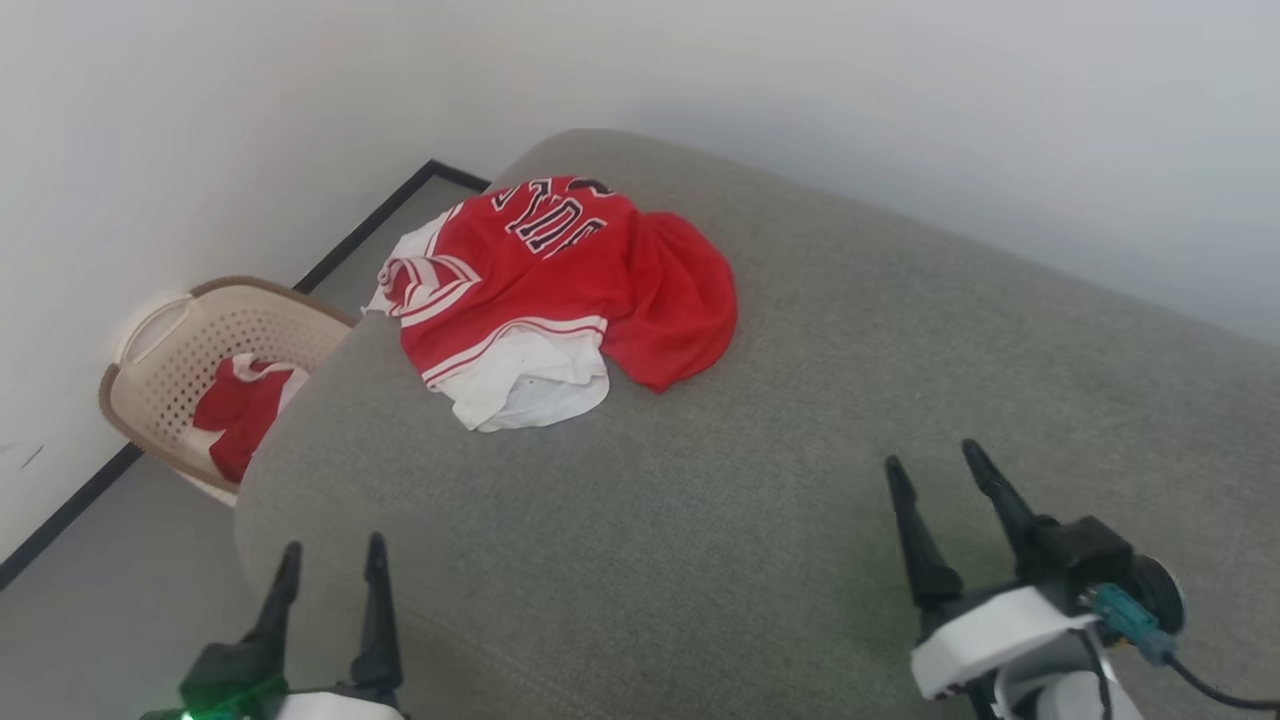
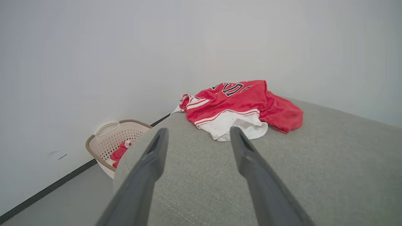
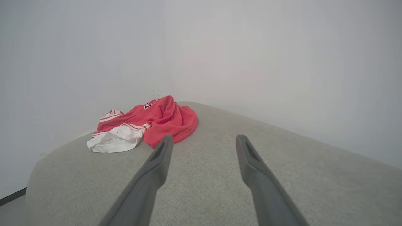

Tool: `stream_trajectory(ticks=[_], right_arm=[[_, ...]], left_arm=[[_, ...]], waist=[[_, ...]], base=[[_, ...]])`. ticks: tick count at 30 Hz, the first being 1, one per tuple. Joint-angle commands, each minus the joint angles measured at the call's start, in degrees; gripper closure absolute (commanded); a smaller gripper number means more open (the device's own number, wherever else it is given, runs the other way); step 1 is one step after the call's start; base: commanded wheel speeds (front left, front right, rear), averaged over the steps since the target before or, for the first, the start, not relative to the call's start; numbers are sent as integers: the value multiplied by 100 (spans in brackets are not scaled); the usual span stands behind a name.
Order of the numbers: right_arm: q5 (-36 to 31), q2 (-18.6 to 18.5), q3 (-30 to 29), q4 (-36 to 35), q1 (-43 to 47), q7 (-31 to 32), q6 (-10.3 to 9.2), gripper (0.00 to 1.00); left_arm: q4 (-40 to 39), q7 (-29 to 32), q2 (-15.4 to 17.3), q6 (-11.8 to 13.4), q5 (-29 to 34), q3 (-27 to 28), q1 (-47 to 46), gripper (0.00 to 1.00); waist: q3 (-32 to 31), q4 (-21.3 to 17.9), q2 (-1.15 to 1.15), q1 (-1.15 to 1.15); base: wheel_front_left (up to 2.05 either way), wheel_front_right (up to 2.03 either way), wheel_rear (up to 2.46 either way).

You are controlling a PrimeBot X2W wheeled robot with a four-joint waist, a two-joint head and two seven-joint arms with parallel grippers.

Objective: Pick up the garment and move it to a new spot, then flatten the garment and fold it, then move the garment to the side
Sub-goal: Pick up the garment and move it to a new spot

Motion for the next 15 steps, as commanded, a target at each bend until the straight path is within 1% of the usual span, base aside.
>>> stream_trajectory(ticks=[1, 5, 9, 11, 13, 15], right_arm=[[43, 5, 127, 58, -133, -32, -8, 0], [83, 2, 314, 141, -223, -32, -8, 0], [101, -12, 345, 144, -219, -32, -8, 0], [100, -14, 286, 126, -159, -32, -8, 0], [64, -11, 147, 57, -26, -32, -8, 0], [31, -5, 122, -39, -18, -31, -8, 0]], left_arm=[[-89, -20, -8, 99, -146, 47, 107, 0], [-177, -20, -13, 181, -258, 50, 191, 0], [-144, -20, -12, 159, -242, 18, 188, 0], [-101, -20, -10, 65, -244, 0, 77, 0], [61, -20, -12, -185, -151, -46, -215, 0], [268, -19, 51, -375, -48, -51, -482, 0]], waist=[[89, 63, 0, 0], [127, 74, 0, 0], [129, 56, 0, 0], [122, 25, 0, 0], [121, -48, 0, 0], [232, -247, 0, 0]], base=[[0, 0, 0], [0, 0, 0], [0, 0, 0], [0, 0, 0], [0, 0, 0], [0, 0, 0]])
